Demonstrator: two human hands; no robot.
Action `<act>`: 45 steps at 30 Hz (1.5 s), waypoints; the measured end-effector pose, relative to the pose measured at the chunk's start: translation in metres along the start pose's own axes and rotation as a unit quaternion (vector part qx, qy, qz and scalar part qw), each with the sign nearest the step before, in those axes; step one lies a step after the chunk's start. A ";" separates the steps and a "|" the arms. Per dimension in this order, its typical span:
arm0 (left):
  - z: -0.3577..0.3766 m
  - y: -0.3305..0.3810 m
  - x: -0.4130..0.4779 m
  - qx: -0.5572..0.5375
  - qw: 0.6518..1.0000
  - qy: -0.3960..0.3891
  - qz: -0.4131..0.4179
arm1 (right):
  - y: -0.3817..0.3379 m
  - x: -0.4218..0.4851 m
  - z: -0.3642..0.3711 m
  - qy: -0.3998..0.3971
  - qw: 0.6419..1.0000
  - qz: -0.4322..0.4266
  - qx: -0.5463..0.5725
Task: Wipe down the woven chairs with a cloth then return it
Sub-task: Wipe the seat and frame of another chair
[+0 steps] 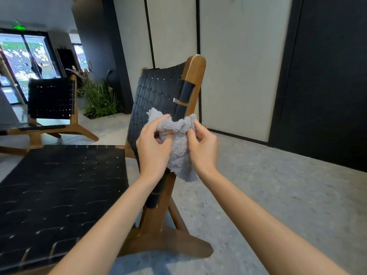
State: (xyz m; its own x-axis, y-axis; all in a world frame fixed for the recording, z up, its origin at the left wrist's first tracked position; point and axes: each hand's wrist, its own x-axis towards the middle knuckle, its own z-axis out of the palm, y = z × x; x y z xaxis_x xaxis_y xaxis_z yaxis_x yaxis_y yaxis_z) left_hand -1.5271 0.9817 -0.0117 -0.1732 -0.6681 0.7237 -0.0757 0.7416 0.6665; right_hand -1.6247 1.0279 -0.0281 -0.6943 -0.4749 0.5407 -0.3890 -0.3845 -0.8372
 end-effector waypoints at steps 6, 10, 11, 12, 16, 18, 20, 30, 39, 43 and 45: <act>-0.029 -0.048 -0.062 0.062 0.996 -0.042 -0.043 | 0.058 -0.065 0.009 -0.051 0.996 0.058 -0.048; -0.054 -0.074 -0.100 0.142 0.982 -0.105 -0.073 | 0.078 -0.104 0.005 -0.091 0.985 0.109 -0.096; -0.062 -0.078 -0.107 0.150 0.977 -0.130 -0.082 | 0.078 -0.114 0.004 -0.082 0.983 0.115 -0.115; -0.071 -0.080 -0.113 0.154 0.972 -0.154 -0.089 | 0.078 -0.123 0.003 -0.067 0.982 0.117 -0.131; -0.114 -0.081 -0.135 0.152 0.961 -0.207 -0.100 | 0.065 -0.165 0.006 -0.068 0.988 0.073 -0.116; -0.136 -0.079 -0.140 0.151 0.965 -0.189 -0.102 | 0.056 -0.181 0.015 -0.100 0.990 0.033 -0.092; -0.159 -0.081 -0.141 0.145 0.968 -0.165 -0.117 | 0.050 -0.190 0.031 -0.136 0.988 0.007 -0.075; -0.234 -0.160 -0.129 0.262 0.943 -0.177 -0.106 | 0.083 -0.213 0.143 -0.257 0.962 -0.028 -0.091; -0.249 -0.182 -0.102 0.253 0.910 -0.217 -0.246 | 0.080 -0.211 0.178 -0.312 0.915 0.063 -0.249; -0.252 -0.174 -0.090 0.195 0.891 -0.242 -0.330 | 0.050 -0.199 0.190 -0.353 0.864 0.140 -0.330; -0.254 -0.162 -0.076 0.202 0.864 -0.287 -0.362 | 0.029 -0.186 0.197 -0.398 0.813 0.208 -0.370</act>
State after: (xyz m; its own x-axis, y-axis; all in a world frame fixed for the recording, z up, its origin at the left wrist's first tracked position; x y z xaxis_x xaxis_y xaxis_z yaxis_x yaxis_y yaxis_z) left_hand -1.2527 0.8968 -0.1294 -0.3860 -0.9117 -0.1409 -0.6843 0.1805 0.7065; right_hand -1.3878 0.9488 -0.1369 -0.3617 -0.9173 -0.1663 -0.6830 0.3822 -0.6224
